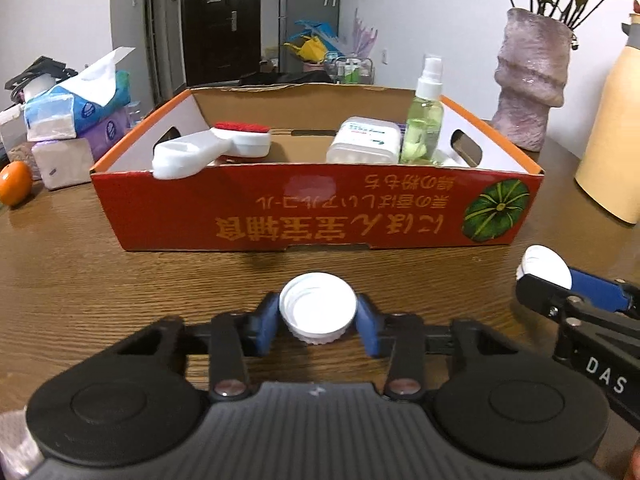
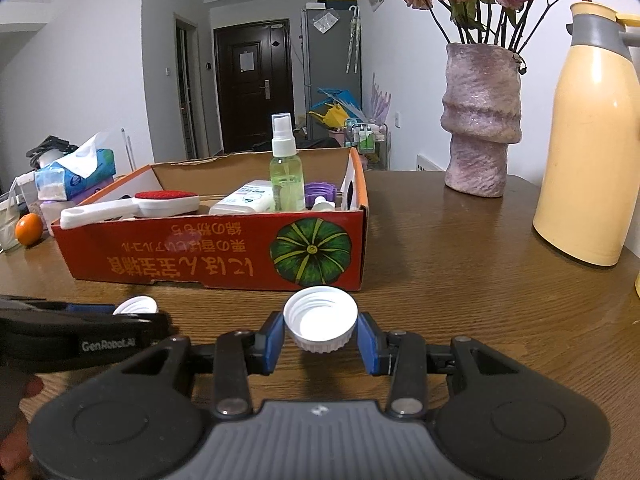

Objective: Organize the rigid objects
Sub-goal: 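Carry both white caps up over the box with both tools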

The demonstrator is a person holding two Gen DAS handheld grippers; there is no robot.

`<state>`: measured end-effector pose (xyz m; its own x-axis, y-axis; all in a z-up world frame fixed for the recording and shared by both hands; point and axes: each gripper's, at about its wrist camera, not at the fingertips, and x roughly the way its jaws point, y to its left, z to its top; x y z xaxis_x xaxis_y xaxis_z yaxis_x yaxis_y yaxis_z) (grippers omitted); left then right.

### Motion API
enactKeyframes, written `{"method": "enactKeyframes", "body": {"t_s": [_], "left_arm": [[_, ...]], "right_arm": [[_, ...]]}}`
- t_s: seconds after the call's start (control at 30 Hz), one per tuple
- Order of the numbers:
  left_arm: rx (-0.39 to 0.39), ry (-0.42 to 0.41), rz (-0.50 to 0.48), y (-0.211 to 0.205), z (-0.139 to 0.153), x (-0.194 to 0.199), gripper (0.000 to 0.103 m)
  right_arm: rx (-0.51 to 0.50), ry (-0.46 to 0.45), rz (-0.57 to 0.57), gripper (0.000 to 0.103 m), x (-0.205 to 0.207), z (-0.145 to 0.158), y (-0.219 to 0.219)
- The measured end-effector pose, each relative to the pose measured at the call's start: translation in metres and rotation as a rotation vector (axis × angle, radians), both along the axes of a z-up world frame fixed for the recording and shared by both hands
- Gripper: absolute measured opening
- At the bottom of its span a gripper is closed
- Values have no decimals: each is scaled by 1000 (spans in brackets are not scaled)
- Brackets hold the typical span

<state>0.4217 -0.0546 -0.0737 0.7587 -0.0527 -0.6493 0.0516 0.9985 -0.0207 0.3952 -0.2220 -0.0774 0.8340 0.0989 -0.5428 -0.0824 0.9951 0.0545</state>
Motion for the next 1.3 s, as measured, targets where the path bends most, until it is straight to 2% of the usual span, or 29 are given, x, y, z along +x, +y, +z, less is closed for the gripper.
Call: {"method": "enactKeyframes", "body": {"t_s": [0.33, 0.77, 0.9, 1.3], "left_arm": [[-7, -40, -24, 1, 10, -9, 41], [-16, -155, -38, 2, 40, -27, 41], [5, -198, -27, 1, 49, -31, 41], [-10, -278, 8, 11, 71, -28, 41]], "right_arm": [[8, -23, 12, 38, -4, 2, 1], [48, -105, 33, 38, -11, 13, -2], [63, -135, 43, 39, -12, 17, 0], [90, -215, 58, 38, -3, 30, 14]]}}
